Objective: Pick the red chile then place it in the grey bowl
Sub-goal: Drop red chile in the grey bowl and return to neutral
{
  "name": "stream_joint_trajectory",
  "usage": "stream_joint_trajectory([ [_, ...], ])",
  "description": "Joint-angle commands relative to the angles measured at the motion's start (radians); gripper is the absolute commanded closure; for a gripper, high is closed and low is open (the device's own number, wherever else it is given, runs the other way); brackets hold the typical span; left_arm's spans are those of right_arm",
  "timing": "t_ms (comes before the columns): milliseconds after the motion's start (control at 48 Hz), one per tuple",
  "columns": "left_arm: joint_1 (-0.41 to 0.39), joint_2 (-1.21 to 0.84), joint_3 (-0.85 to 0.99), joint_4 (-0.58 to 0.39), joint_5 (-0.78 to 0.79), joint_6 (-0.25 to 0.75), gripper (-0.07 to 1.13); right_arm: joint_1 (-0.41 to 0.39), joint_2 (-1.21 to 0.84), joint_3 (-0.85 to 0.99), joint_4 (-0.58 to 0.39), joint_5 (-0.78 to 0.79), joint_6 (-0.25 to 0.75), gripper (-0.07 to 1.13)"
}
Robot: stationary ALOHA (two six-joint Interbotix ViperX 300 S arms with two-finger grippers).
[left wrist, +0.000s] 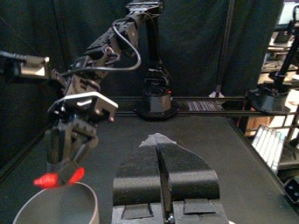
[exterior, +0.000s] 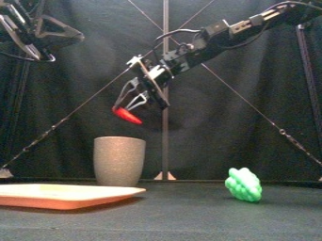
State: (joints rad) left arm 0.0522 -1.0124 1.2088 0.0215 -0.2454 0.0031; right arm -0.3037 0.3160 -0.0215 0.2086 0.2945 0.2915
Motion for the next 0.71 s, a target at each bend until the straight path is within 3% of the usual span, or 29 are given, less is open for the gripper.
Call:
stream_joint_trajectory([
  [21,0.0,0.002,-0.012,0.002,-0.005,0.002,1.09,-0.005,0.017,-0.071,-0.012,0.041,-0.002,0.43],
  [271,0.002,-0.009,-0.006,0.002,-0.005,0.002,1.09,-0.008,0.009,-0.052,-0.049,0.066,0.0,0.2],
  [542,0.0,-0.015,-0.003,0.002,-0.005,0.002,1.09,-0.002,-0.132,0.026,-0.143,-0.012,-0.012,0.19],
  [708,0.0,-0.015,-0.003,0.002,-0.003,0.002,1.09,0.046,-0.285,0.126,-0.196,-0.026,-0.008,0.19],
])
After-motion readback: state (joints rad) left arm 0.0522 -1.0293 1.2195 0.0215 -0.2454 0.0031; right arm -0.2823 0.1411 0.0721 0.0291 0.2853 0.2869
